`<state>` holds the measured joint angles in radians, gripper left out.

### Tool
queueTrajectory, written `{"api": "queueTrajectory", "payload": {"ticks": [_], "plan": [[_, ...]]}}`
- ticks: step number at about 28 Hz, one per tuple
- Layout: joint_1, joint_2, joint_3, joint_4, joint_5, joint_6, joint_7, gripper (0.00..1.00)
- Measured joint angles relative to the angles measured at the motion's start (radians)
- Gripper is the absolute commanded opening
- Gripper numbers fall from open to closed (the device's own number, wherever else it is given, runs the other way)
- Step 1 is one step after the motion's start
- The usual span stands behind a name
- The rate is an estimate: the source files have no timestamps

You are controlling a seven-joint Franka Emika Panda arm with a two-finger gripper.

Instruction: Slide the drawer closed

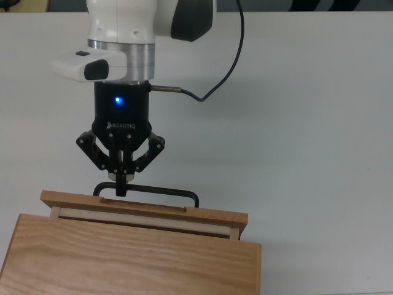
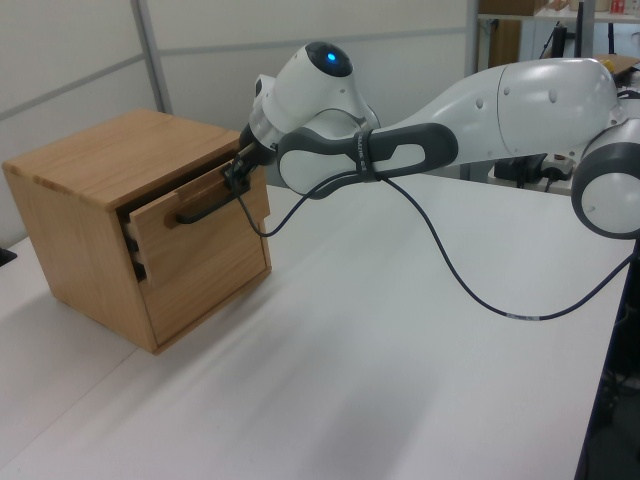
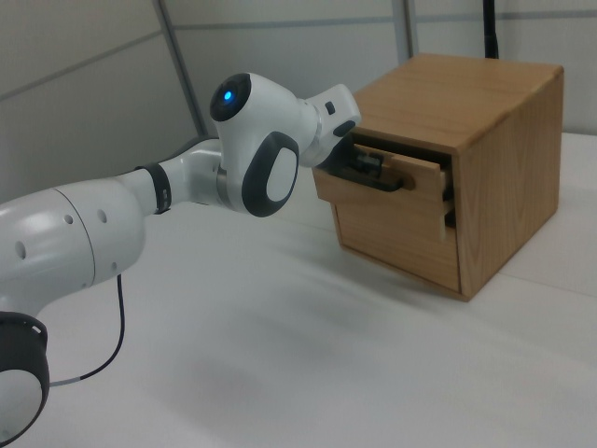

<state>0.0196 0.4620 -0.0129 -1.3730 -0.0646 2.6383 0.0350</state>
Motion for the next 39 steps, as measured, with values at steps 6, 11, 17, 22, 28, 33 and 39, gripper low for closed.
{"api": "queueTrajectory", "payload": {"ticks": [6, 11, 17, 22, 28, 33, 39], "plan": [[0.000, 0.006, 0.000, -0.003, 0.000, 0.044, 0.000, 0.00], [-0.001, 0.041, 0.000, -0.013, 0.000, 0.220, 0.000, 0.00], [-0.004, 0.096, -0.001, -0.013, -0.001, 0.379, 0.000, 0.00], [-0.006, 0.111, -0.001, -0.012, -0.001, 0.425, 0.000, 0.00], [-0.006, 0.112, -0.001, -0.012, -0.001, 0.427, 0.001, 0.00], [-0.006, 0.116, -0.001, -0.012, -0.001, 0.442, 0.001, 0.00], [-0.007, 0.120, -0.001, -0.011, 0.000, 0.455, 0.004, 0.00]]}}
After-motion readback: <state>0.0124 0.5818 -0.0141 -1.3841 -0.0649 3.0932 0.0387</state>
